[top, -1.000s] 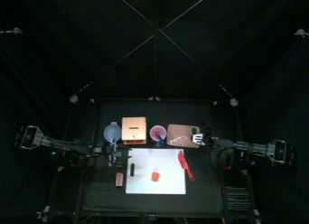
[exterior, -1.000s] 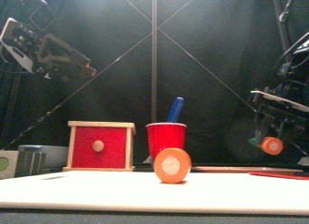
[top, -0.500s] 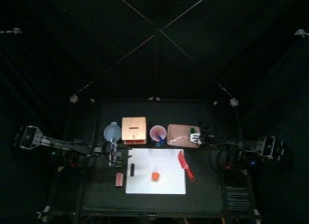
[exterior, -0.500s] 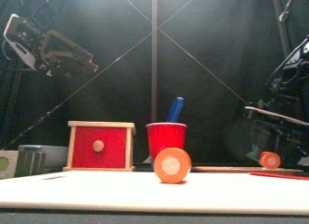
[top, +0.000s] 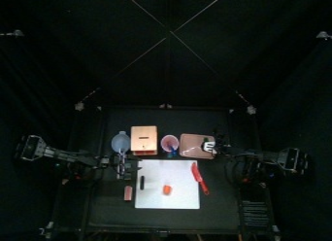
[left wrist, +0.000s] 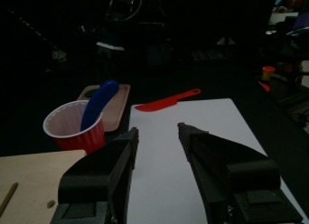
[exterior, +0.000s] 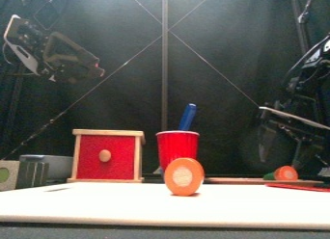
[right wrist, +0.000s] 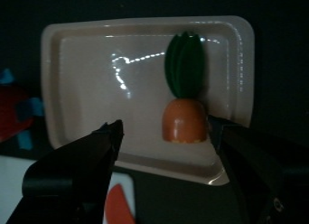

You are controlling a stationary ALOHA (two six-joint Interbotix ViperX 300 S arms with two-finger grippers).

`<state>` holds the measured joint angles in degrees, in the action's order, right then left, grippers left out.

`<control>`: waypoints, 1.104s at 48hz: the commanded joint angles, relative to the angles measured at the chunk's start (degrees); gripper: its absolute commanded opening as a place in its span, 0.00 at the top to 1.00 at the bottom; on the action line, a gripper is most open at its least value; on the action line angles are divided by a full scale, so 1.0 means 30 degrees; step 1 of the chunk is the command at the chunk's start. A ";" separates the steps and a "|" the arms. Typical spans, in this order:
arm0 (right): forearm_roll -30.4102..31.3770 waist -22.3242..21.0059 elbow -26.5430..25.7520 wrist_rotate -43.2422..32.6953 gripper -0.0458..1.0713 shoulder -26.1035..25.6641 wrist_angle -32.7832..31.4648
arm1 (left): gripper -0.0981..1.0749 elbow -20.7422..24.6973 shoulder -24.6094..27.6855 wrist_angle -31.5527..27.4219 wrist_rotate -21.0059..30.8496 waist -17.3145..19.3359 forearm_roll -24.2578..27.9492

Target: Place carrot top and bottom onto plate

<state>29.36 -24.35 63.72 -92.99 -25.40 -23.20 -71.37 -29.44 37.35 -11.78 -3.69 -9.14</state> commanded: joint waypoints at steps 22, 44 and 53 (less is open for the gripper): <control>-0.4922 0.9141 -0.5244 -0.2578 0.05 0.0674 -0.3867 | 0.24 0.0322 -0.0029 0.0029 -0.0117 -0.0146 0.0059; -0.6152 1.2568 -1.2305 -0.5303 0.05 0.8906 -0.3252 | 0.24 -0.0117 0.0000 0.0000 -0.0029 -0.0234 -0.0264; -0.6533 1.2715 -1.4355 -0.5127 0.05 1.1279 -0.3281 | 0.24 -0.0264 -0.0029 0.0000 -0.0029 -0.0381 -0.0234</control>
<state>10.02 13.89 23.99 -108.63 7.47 -33.13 -72.69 -29.44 37.09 -11.78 -4.57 -9.76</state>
